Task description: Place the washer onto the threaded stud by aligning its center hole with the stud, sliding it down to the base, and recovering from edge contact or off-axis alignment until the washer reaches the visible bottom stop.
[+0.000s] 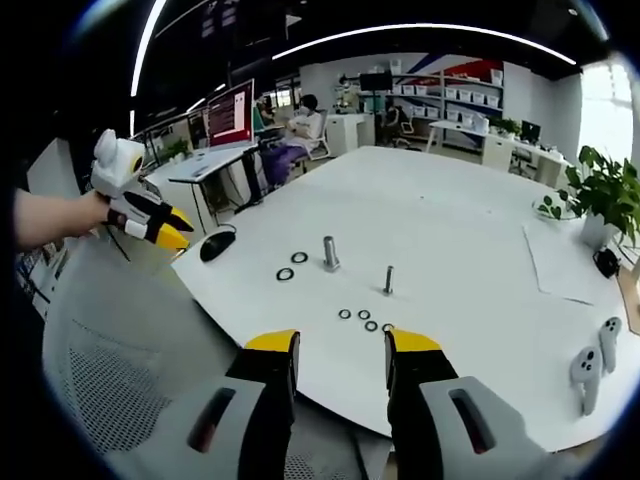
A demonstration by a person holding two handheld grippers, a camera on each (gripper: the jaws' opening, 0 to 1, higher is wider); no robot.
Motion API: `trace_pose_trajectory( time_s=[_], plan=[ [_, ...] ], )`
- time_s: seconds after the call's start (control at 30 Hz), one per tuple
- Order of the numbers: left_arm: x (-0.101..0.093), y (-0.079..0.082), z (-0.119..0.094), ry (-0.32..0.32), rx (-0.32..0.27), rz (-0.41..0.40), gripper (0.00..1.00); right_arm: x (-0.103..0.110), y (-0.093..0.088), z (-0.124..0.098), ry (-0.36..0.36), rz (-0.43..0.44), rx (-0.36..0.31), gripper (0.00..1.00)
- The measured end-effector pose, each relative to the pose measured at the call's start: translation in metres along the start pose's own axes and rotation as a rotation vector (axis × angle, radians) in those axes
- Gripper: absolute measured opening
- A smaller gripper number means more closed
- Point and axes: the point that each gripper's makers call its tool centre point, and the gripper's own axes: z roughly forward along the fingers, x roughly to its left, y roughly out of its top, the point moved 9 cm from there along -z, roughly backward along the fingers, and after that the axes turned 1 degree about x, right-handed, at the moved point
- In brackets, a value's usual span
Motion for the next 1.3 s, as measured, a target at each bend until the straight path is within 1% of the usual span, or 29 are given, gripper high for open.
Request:
trace_pose_trajectory(
  time_s=[0.07, 0.2, 0.37, 0.5, 0.63, 0.8, 0.93, 0.97, 1.03, 1.1, 1.13, 1.17, 1.2, 1.23, 1.27, 1.3],
  plan=[
    [0.001, 0.005, 0.007, -0.006, 0.004, -0.015, 0.24, 0.0, 0.001, 0.0, 0.0, -0.012, -0.002, 0.36],
    [-0.001, 0.012, 0.023, -0.025, 0.018, -0.047, 0.26, 0.0, 0.001, 0.0, 0.004, -0.006, -0.006, 0.36],
    [-0.002, 0.016, 0.039, -0.033, 0.05, -0.026, 0.26, -0.001, 0.001, -0.001, 0.0, -0.005, -0.016, 0.36],
    [0.001, 0.022, 0.055, -0.052, 0.066, -0.057, 0.27, -0.001, 0.001, -0.001, -0.002, -0.005, -0.016, 0.36],
    [0.004, 0.027, 0.069, -0.053, 0.093, -0.052, 0.27, -0.001, 0.001, -0.001, -0.001, -0.01, -0.012, 0.36],
    [0.008, 0.03, 0.087, -0.061, 0.146, -0.029, 0.27, -0.003, 0.002, -0.002, -0.01, -0.003, -0.029, 0.36],
    [0.007, 0.026, 0.102, -0.066, 0.182, -0.042, 0.28, -0.005, 0.002, -0.004, -0.025, 0.01, -0.043, 0.36],
    [0.006, 0.022, 0.118, -0.084, 0.248, -0.015, 0.28, -0.005, 0.002, -0.004, -0.026, 0.01, -0.044, 0.36],
    [0.007, 0.022, 0.125, -0.083, 0.282, 0.008, 0.29, -0.005, 0.002, -0.004, -0.027, 0.013, -0.047, 0.36],
    [0.009, 0.022, 0.135, -0.085, 0.304, 0.012, 0.29, -0.006, 0.002, -0.004, -0.028, 0.018, -0.048, 0.36],
    [0.008, 0.022, 0.139, -0.096, 0.316, -0.06, 0.3, -0.006, 0.002, -0.004, -0.027, 0.021, -0.048, 0.36],
    [0.008, 0.024, 0.143, -0.102, 0.299, -0.139, 0.31, -0.006, 0.002, -0.005, -0.026, 0.021, -0.049, 0.36],
    [0.01, 0.026, 0.148, -0.097, 0.293, -0.17, 0.32, -0.006, 0.002, -0.005, -0.027, 0.021, -0.053, 0.36],
    [0.011, 0.027, 0.15, -0.091, 0.294, -0.164, 0.32, -0.006, 0.002, -0.006, -0.03, 0.019, -0.056, 0.36],
    [0.012, 0.029, 0.156, -0.083, 0.301, -0.125, 0.32, -0.006, 0.002, -0.006, -0.034, 0.018, -0.057, 0.36],
    [0.013, 0.029, 0.159, -0.077, 0.312, -0.107, 0.31, -0.006, 0.002, -0.006, -0.038, 0.018, -0.058, 0.36]
  ],
)
